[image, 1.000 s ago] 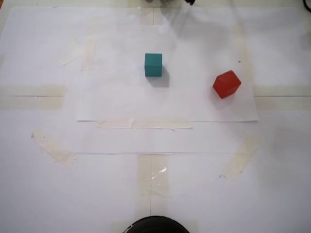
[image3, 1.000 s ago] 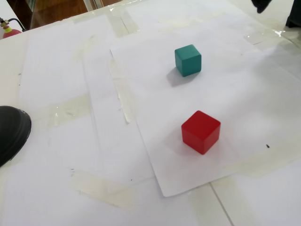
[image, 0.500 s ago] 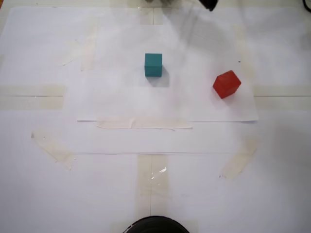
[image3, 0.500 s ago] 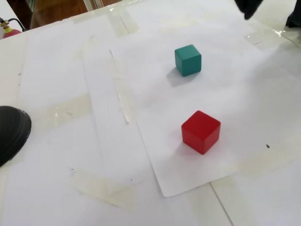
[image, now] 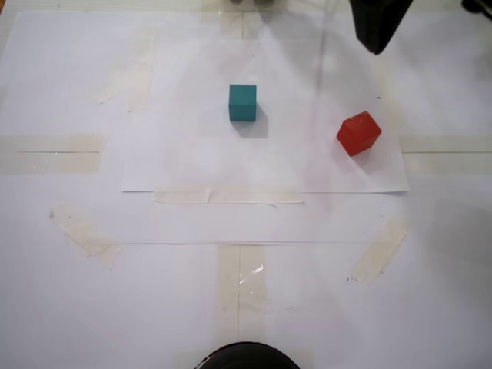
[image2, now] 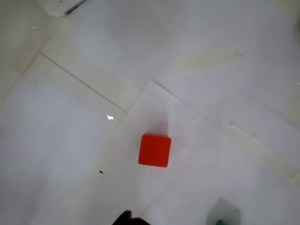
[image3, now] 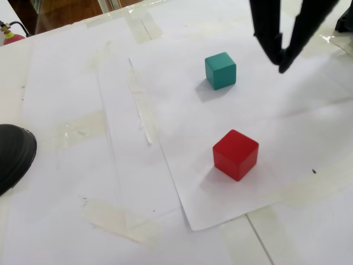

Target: Put the red cube on the top of the blue cube.

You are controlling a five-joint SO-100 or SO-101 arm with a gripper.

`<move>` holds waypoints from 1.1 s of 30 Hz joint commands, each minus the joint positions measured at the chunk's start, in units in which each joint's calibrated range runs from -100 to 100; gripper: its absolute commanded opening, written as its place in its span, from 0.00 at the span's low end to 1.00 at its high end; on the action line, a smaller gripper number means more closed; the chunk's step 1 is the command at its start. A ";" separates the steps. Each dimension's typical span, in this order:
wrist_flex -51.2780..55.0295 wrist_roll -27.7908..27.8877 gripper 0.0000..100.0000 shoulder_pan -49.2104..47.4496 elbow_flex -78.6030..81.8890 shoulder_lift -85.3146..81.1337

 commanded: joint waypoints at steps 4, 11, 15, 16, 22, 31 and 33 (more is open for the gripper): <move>-0.70 0.34 0.04 0.79 -9.06 2.65; -1.18 -1.17 0.13 0.79 -10.69 5.57; -2.98 -1.81 0.14 0.49 -11.42 7.63; -3.39 -1.81 0.15 0.26 -11.69 8.31; -4.77 -2.69 0.17 -0.42 -11.78 12.43; -7.63 -3.03 0.21 -1.33 -11.87 17.93; -8.36 -3.03 0.23 -1.63 -11.87 18.35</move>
